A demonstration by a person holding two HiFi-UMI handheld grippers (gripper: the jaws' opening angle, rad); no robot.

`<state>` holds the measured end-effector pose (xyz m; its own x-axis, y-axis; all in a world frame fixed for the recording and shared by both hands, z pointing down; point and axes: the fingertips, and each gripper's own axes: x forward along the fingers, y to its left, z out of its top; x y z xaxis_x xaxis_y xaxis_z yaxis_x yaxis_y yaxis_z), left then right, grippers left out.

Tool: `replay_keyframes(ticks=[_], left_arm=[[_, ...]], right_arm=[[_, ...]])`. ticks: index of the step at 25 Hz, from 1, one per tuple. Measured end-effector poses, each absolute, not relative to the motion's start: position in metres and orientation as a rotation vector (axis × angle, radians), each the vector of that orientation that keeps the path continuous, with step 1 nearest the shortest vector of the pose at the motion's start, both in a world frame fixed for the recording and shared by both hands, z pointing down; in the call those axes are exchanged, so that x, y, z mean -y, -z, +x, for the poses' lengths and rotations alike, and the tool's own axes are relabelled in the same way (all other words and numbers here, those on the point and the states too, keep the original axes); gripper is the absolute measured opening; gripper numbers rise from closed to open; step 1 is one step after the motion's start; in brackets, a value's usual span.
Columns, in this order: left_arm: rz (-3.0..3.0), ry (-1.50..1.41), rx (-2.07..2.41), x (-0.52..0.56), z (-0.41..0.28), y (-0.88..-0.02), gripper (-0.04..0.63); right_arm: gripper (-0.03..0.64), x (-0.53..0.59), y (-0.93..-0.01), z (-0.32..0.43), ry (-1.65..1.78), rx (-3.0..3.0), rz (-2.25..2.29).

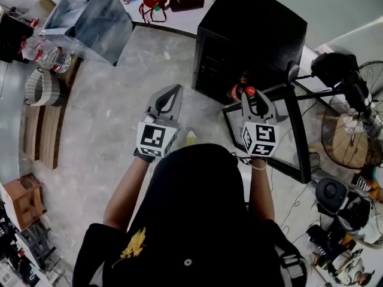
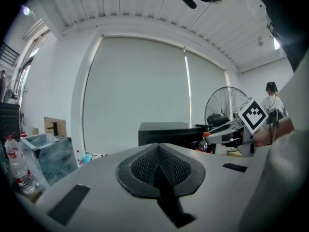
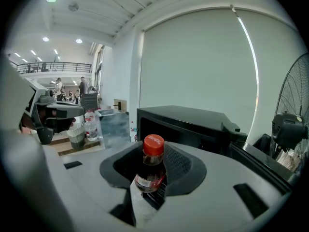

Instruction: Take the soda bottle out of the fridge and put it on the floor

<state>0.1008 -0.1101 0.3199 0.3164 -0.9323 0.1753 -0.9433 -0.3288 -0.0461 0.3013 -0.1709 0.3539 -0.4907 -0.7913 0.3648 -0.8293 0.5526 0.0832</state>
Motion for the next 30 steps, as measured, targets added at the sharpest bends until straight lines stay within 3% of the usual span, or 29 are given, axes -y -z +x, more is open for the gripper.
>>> replay_keyframes(ticks=[30], left_arm=[[2.418, -0.289, 1.760, 0.104, 0.093, -0.348, 0.018]], right_arm=[[0.126, 0.143, -0.407, 0.251, 0.004, 2.253, 0.800]])
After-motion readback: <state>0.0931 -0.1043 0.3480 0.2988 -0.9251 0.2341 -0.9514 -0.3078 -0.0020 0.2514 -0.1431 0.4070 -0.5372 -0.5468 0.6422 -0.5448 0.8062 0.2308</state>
